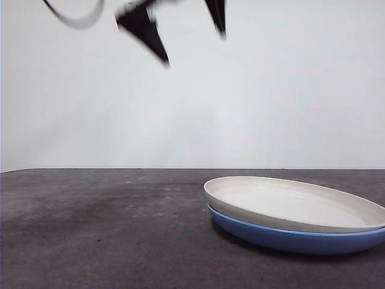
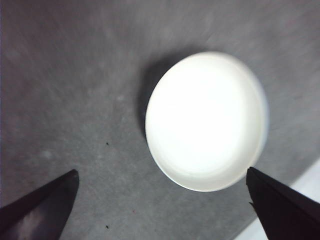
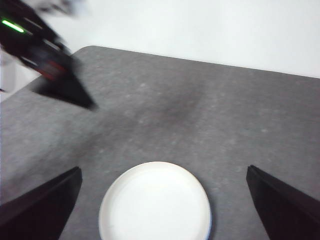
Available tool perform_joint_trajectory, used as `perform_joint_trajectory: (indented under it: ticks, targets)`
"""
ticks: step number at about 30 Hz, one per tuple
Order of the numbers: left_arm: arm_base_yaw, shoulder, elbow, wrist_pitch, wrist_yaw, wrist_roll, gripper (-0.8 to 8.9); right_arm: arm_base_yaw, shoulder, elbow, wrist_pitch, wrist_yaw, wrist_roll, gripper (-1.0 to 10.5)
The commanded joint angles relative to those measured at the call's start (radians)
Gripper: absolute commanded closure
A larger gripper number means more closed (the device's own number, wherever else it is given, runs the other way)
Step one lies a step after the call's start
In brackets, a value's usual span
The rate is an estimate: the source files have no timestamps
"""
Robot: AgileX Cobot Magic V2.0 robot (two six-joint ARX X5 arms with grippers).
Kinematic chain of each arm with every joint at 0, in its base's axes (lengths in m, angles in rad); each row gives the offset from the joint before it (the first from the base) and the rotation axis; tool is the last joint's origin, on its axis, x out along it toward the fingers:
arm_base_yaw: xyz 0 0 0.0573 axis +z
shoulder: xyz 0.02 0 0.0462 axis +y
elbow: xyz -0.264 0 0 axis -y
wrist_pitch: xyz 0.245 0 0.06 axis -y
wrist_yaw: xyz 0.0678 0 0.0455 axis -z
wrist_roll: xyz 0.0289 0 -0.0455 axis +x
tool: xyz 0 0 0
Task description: Pick up the white plate, put it on the blue plate, put it on desk
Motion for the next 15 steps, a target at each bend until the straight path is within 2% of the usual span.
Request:
perform_joint_trajectory:
  ticks: [1,9,15]
  targets:
    - [-0.003,-0.079,0.029,-0.036,-0.002,0.03,1.17,0.003,0.004,0.016,0.008,0.022,-0.006,3.7]
    - [-0.003,-0.307,-0.006,-0.036,-0.002,0.052,1.17,0.003,0.005,0.016,0.009,0.034,-0.002,3.7]
    - [-0.003,-0.495,-0.18,-0.036,-0.002,0.095,1.18,0.003,0.005,0.016,0.01,0.034,0.017,3.7]
